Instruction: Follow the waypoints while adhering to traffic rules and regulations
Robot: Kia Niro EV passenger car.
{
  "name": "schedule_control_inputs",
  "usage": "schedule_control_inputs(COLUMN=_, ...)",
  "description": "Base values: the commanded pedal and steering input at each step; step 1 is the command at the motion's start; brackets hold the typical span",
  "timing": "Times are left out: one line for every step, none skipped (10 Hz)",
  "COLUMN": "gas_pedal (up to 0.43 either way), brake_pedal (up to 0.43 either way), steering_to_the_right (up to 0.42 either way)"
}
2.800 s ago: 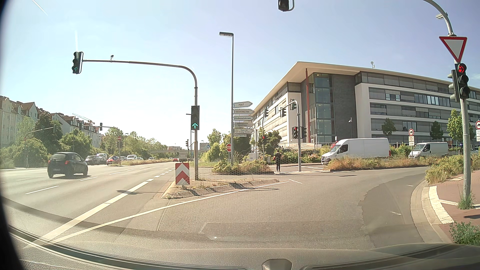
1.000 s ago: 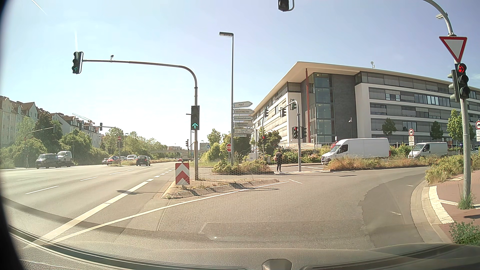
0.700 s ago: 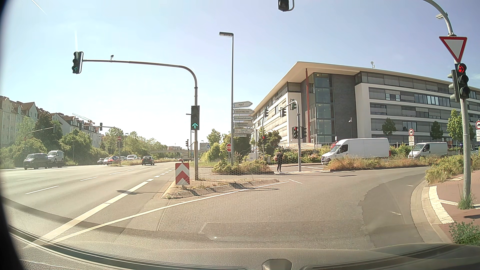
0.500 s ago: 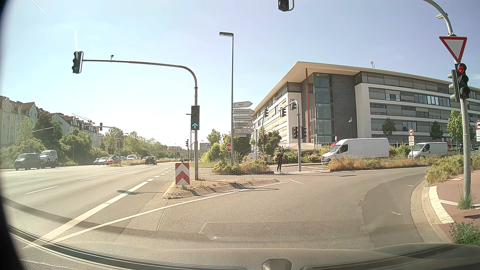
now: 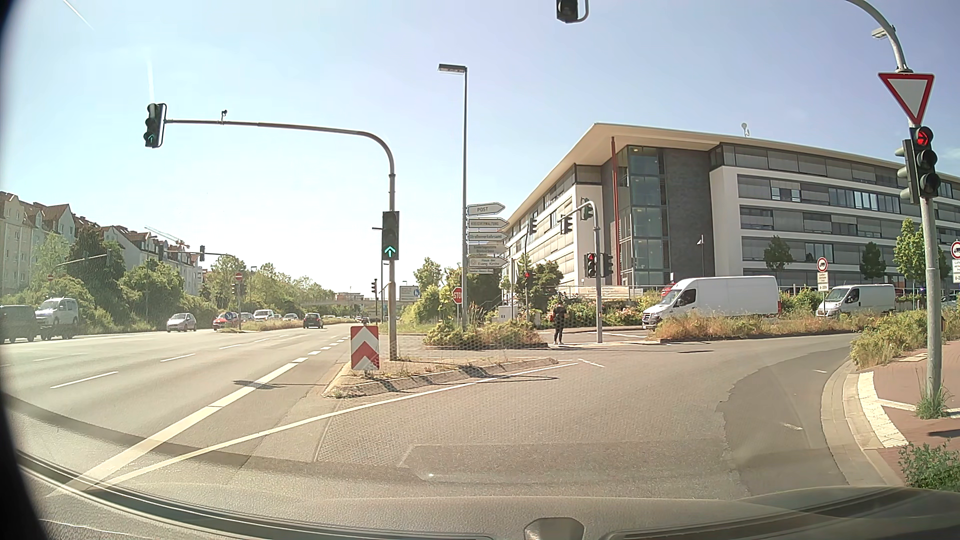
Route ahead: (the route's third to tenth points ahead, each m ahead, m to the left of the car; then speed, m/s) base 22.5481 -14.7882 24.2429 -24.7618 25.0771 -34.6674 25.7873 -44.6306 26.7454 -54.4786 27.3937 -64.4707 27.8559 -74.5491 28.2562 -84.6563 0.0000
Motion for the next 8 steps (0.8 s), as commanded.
schedule_control_inputs(gas_pedal=0.000, brake_pedal=0.311, steering_to_the_right=0.150)
schedule_control_inputs(gas_pedal=0.000, brake_pedal=0.311, steering_to_the_right=0.150)
schedule_control_inputs(gas_pedal=0.000, brake_pedal=0.311, steering_to_the_right=0.150)
schedule_control_inputs(gas_pedal=0.000, brake_pedal=0.311, steering_to_the_right=0.150)
schedule_control_inputs(gas_pedal=0.000, brake_pedal=0.311, steering_to_the_right=0.150)
schedule_control_inputs(gas_pedal=0.000, brake_pedal=0.311, steering_to_the_right=0.150)
schedule_control_inputs(gas_pedal=0.000, brake_pedal=0.311, steering_to_the_right=0.149)
schedule_control_inputs(gas_pedal=0.000, brake_pedal=0.311, steering_to_the_right=0.150)
